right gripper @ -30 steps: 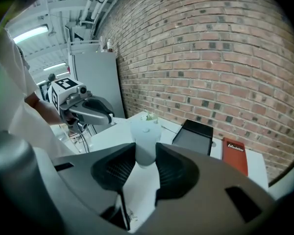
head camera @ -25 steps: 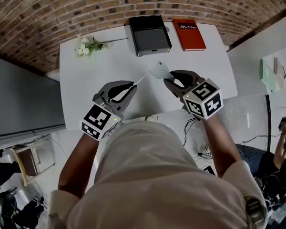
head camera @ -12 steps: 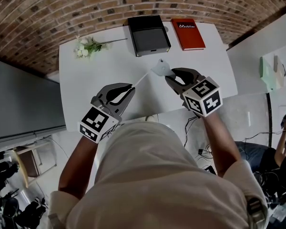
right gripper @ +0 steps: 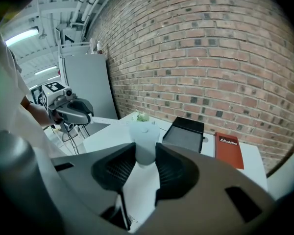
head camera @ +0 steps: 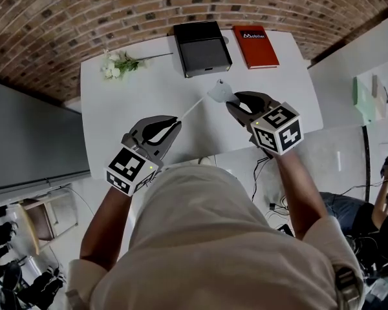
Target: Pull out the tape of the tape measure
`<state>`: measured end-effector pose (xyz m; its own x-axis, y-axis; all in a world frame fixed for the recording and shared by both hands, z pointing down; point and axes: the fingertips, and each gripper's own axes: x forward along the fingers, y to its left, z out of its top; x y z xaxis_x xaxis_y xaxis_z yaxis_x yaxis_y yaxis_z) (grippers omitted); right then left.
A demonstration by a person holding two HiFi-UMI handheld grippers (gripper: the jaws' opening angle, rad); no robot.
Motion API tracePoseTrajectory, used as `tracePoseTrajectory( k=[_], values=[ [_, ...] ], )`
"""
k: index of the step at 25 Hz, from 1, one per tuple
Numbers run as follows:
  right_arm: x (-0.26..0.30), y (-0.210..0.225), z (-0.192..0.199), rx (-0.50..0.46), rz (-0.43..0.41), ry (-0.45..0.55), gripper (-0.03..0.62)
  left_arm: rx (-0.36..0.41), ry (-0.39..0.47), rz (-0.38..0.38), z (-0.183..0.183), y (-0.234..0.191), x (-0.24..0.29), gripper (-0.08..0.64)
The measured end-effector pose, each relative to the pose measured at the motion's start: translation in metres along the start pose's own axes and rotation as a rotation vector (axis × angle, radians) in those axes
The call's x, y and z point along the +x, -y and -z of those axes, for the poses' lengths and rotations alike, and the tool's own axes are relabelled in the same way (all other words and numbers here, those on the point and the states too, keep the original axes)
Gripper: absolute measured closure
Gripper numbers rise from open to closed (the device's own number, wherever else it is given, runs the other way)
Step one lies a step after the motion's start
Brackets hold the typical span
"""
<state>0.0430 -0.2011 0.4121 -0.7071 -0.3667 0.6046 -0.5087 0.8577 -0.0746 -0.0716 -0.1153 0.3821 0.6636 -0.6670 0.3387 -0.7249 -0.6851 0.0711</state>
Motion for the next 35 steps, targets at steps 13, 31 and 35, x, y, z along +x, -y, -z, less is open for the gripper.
tracePoseTrajectory(
  k=[13,31,35],
  values=[
    [-0.002,0.019,0.004,0.033,0.042,-0.007,0.462,-0.019,-0.003,0.002,0.005,-0.003,-0.008,0.534],
    [-0.003,0.044,0.011,0.06,0.105,-0.019,0.462,-0.041,-0.009,0.003,0.012,-0.005,-0.016,0.534],
    [-0.007,0.059,0.015,0.088,0.129,-0.018,0.462,-0.051,-0.013,-0.002,0.016,-0.008,-0.023,0.535]
  ],
)
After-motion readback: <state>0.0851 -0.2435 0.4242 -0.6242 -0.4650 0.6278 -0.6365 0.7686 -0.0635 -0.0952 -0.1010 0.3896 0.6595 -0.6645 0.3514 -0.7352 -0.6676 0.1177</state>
